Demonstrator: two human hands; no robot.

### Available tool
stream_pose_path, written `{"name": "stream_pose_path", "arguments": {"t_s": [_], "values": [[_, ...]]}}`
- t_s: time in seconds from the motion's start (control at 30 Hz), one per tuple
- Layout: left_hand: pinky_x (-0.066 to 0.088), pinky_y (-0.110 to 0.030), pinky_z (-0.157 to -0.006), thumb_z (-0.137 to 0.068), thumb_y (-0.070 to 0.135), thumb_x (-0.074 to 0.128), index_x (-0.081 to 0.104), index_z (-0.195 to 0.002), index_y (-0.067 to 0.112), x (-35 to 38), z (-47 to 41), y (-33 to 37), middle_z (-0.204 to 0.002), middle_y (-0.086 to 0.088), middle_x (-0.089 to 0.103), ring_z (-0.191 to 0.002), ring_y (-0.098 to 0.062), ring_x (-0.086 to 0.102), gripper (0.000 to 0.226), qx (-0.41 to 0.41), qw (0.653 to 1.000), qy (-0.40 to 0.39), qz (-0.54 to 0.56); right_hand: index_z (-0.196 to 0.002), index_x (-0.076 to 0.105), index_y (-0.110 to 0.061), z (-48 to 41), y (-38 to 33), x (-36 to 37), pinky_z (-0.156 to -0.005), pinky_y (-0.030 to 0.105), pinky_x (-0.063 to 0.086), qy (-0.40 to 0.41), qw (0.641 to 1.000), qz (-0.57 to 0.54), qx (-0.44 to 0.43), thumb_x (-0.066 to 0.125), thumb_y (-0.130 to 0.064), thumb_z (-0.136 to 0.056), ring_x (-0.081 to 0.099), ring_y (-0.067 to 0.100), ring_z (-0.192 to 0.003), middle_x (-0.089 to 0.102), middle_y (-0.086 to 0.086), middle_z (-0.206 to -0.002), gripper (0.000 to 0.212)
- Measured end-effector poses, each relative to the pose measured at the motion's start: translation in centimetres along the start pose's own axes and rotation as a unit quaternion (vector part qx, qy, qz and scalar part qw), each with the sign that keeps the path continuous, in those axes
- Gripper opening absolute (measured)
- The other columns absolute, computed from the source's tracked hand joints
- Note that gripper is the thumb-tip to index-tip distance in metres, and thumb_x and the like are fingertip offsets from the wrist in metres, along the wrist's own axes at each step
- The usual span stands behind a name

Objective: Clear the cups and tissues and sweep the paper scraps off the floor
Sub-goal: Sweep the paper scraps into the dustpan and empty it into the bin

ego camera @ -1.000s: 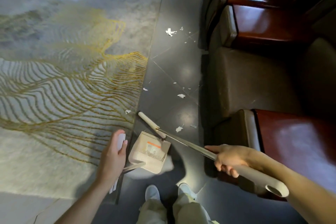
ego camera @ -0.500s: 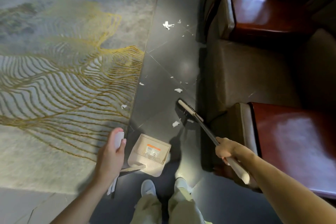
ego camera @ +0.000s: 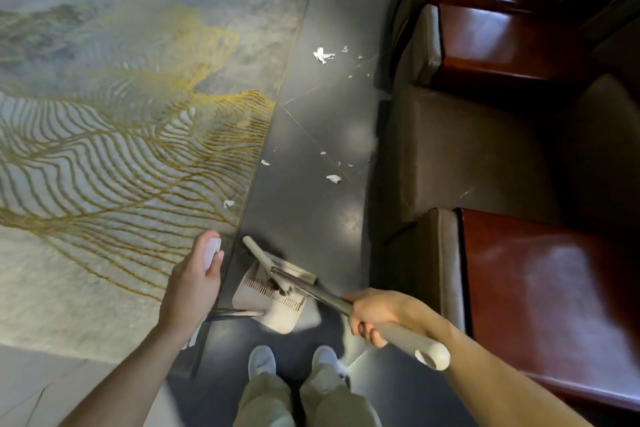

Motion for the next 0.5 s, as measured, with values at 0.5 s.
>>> {"name": "stream_pose_path", "arguments": {"t_s": [0.5], "values": [[0.045, -0.041, -0.068, -0.095, 0.017, 0.050, 0.048, -0.110, 0.029, -7.7, -1.3, -6.9, -0.094, -0.009, 0.062, -0.076, -0.041, 0.059, 0.020, -0.136, 0.973, 0.153, 0.110, -0.135, 0.046, -0.013, -1.7, -17.4, 4.0, -0.037, 0.019, 0.039, 0.120, 0.952, 0.246, -0.135, 0.044, 0.006, -0.080, 0.041, 0.011, -0.033, 0.047, 0.006, -0.053, 0.058]]}}
Point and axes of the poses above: each hand's wrist, its own z-axis away from the middle knuckle, its own x-axis out of the palm, y = z × x, the point moved 3 cm from there along -z, towards the middle knuckle
